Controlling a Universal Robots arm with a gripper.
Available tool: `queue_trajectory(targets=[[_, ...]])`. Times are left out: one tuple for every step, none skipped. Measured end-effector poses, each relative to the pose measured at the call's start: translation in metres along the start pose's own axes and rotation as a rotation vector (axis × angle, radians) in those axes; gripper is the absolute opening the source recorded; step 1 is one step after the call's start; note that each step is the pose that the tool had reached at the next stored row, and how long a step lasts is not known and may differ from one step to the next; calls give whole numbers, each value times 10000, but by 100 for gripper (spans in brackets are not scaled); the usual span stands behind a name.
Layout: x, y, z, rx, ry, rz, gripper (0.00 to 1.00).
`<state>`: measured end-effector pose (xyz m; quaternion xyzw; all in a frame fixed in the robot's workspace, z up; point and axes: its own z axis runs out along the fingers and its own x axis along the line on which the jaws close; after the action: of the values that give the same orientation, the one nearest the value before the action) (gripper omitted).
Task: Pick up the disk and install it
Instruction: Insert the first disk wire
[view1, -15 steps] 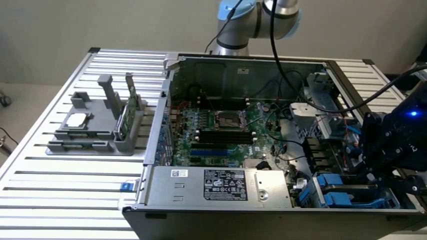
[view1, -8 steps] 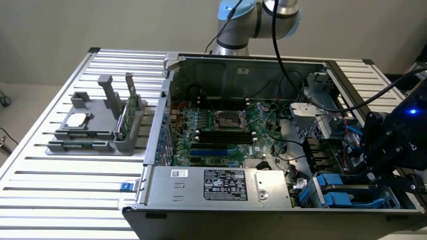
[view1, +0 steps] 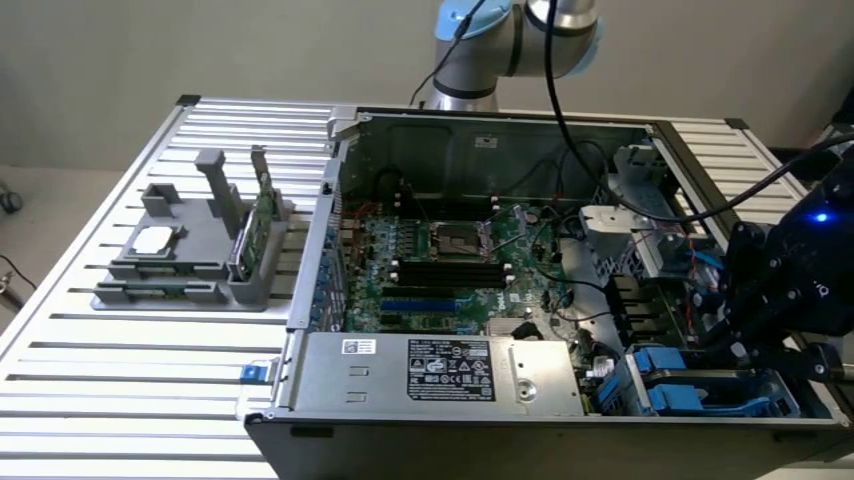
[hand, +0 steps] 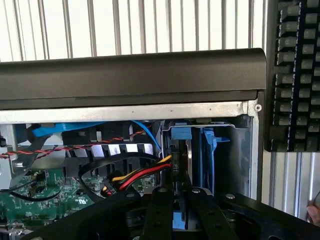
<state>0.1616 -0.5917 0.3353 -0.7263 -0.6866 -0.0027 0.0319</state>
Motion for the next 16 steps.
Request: queue_trajectory(targets=[[13,-1,-1,9,-12,7,16],[24,-2,1,22,-28,14,16],[33,-2,1,32,-57,22,16],[43,-3,2,38,-99,29,16],[50,-3,3,41,-153,36,16],[58,-3,3,38,-224,43,16],[67,-1,2,34,-301,47,16],[78,1,3,30,-376,50,16],[87,4,4,26,-434,52,16],[93,3,4,22,-494,56,16],[99,3,4,19,-551,60,16],[105,3,5,16,-600,63,16],[111,3,5,14,-632,64,16],[119,3,6,13,-665,66,16],[135,3,6,10,-711,68,16],[146,3,7,8,-736,68,16]])
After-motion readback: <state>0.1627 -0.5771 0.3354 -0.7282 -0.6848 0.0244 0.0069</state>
